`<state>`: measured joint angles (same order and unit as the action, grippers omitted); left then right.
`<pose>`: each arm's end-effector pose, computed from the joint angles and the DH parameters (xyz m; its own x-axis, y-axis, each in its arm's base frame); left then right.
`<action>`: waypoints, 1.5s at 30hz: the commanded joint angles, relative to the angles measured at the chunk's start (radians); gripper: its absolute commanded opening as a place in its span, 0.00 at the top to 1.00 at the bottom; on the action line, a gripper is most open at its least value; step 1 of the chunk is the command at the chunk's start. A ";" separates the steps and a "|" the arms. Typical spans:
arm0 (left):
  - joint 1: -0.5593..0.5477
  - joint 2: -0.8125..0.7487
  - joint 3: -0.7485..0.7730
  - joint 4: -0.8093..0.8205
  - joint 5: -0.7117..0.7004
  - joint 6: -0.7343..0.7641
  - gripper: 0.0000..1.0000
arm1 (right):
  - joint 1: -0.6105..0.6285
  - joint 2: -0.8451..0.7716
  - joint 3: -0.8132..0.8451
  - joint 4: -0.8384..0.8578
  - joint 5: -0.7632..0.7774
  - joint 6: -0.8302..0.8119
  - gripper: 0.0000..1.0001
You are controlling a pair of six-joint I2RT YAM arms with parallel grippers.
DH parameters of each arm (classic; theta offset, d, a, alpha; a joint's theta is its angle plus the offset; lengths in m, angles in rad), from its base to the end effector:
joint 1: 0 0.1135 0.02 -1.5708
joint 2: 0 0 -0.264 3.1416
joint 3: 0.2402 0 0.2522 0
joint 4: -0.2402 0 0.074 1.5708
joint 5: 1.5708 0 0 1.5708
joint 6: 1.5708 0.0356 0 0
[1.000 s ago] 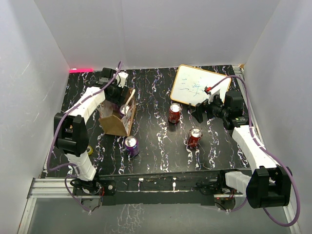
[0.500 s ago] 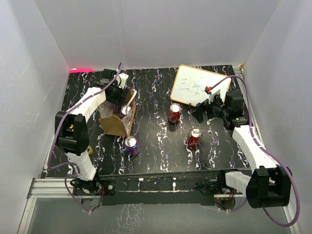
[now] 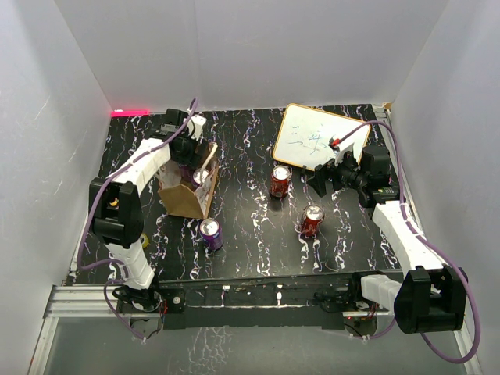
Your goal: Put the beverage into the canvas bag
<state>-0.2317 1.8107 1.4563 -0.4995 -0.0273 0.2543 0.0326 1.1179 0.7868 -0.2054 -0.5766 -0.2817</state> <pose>0.3947 -0.0921 0.2586 -0.6567 0.4133 -0.6307 0.3899 0.9021 0.1852 0.2441 0.0274 0.2749 -0.3529 -0.2447 -0.9031 -0.6181 0.7856 0.0287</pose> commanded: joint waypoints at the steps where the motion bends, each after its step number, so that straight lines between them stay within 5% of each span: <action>1: 0.002 -0.015 0.043 0.007 -0.020 0.006 0.23 | -0.004 -0.024 -0.011 0.057 -0.017 0.009 0.02; 22: 0.003 -0.227 0.125 0.063 -0.013 0.006 0.10 | -0.011 -0.023 -0.012 0.059 -0.020 0.010 0.02; 28: 0.003 -0.361 0.070 0.064 0.127 -0.028 0.06 | -0.010 -0.025 -0.014 0.061 -0.019 0.009 0.02; 37: 0.002 -0.507 0.063 -0.157 0.345 -0.021 0.08 | -0.011 -0.031 -0.015 0.064 -0.029 0.010 0.02; 45: -0.005 -0.706 -0.110 -0.308 0.553 0.070 0.09 | -0.010 -0.053 -0.018 0.067 -0.033 0.012 0.02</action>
<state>-0.2321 1.1999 1.4132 -0.6907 0.3801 0.2611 0.0250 1.1000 0.7696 -0.2039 -0.5961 -0.2810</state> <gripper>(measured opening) 0.916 0.983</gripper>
